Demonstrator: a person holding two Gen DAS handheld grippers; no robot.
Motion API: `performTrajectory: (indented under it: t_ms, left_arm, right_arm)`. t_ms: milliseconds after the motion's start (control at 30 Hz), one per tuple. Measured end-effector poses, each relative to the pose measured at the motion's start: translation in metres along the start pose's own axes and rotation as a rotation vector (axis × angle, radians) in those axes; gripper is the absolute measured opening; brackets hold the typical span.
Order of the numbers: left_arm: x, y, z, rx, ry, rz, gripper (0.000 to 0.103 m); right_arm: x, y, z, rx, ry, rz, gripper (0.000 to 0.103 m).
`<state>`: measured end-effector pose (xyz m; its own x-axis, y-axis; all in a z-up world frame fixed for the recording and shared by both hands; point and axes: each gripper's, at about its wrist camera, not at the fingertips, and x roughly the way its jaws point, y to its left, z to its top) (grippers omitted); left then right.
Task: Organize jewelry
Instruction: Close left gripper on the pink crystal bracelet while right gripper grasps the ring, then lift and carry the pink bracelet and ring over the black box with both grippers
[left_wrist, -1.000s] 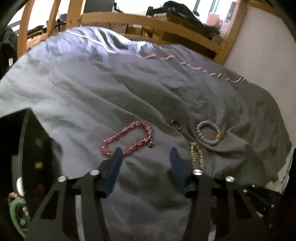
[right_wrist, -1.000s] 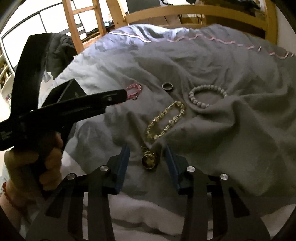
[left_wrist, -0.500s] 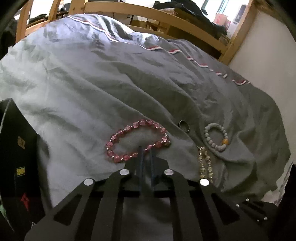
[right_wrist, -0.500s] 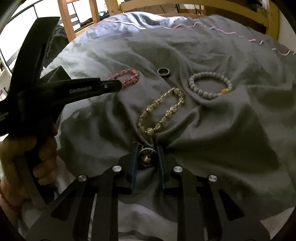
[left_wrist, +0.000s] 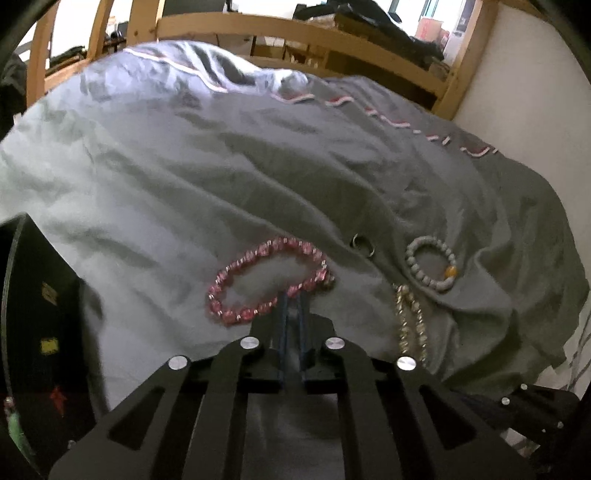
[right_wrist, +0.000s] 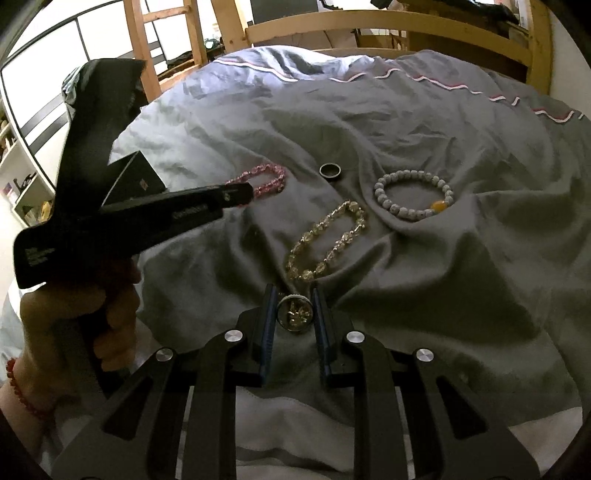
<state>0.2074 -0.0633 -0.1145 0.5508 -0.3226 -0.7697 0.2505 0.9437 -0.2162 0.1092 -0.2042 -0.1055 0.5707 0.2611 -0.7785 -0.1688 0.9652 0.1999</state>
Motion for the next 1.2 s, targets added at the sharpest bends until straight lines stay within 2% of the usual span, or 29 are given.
performTrajectory:
  t_ms: [67, 133, 233, 300, 367, 433, 533, 667, 800, 833, 900, 933, 967, 1033, 1100, 1133, 1167, 1200]
  left_arm:
    - [0.003, 0.000, -0.001, 0.006, -0.003, 0.020, 0.038]
    - [0.002, -0.001, -0.002, 0.012, -0.011, 0.027, 0.048]
    - [0.005, -0.002, -0.002, 0.020, -0.003, 0.032, 0.048]
    - [0.007, 0.002, -0.002, 0.010, 0.007, 0.036, 0.035]
    - [0.008, 0.007, -0.003, -0.013, 0.018, 0.027, 0.016]
    - [0.008, 0.015, -0.003, -0.049, 0.021, 0.013, 0.004]
    - [0.004, 0.018, -0.002, -0.070, 0.008, -0.006, 0.001]
    - [-0.012, 0.009, 0.002, -0.044, -0.048, -0.025, 0.000]
    - [-0.015, 0.000, 0.006, 0.006, -0.069, 0.005, 0.000]
    - [-0.013, -0.002, 0.005, 0.014, -0.071, 0.027, 0.004]
    - [-0.005, -0.002, 0.002, 0.016, -0.049, 0.055, 0.028]
    - [-0.002, -0.001, 0.002, 0.017, -0.048, 0.063, 0.051]
    - [-0.001, -0.001, 0.001, 0.023, -0.061, 0.075, 0.054]
    - [0.003, 0.000, 0.001, 0.028, -0.043, 0.081, 0.054]
    - [0.007, 0.004, 0.000, 0.014, -0.023, 0.081, 0.035]
    - [0.010, 0.008, 0.000, -0.003, -0.002, 0.071, 0.015]
    - [0.013, 0.012, 0.000, -0.021, 0.014, 0.054, 0.008]
    - [0.014, 0.016, 0.000, -0.041, 0.019, 0.038, 0.008]
  right_arm:
    - [0.001, 0.000, 0.000, 0.001, 0.005, 0.002, 0.020]
    - [0.002, 0.000, 0.001, 0.009, 0.010, 0.003, 0.020]
    - [0.003, -0.002, 0.001, 0.020, 0.015, 0.007, 0.020]
    - [0.003, -0.001, 0.000, 0.023, 0.014, 0.007, 0.020]
    - [0.003, -0.001, 0.000, 0.024, 0.013, 0.008, 0.021]
    - [0.003, -0.001, 0.000, 0.023, 0.014, 0.009, 0.021]
    - [0.003, -0.001, 0.000, 0.025, 0.013, 0.008, 0.021]
    - [0.003, -0.002, 0.000, 0.034, 0.010, 0.012, 0.021]
    - [0.004, 0.000, 0.000, 0.034, 0.017, 0.018, 0.021]
    - [0.004, -0.001, 0.000, 0.033, 0.018, 0.020, 0.021]
    - [0.005, 0.000, 0.000, 0.028, 0.021, 0.021, 0.021]
    - [0.005, 0.000, 0.000, 0.027, 0.021, 0.021, 0.020]
    - [0.005, 0.001, 0.000, 0.027, 0.022, 0.023, 0.020]
    - [0.005, 0.000, 0.000, 0.027, 0.023, 0.022, 0.021]
    - [0.005, 0.000, 0.000, 0.030, 0.025, 0.022, 0.021]
    - [0.005, 0.000, 0.000, 0.031, 0.027, 0.022, 0.021]
    - [0.006, 0.000, -0.001, 0.031, 0.028, 0.022, 0.021]
    - [0.005, 0.000, -0.001, 0.032, 0.029, 0.022, 0.021]
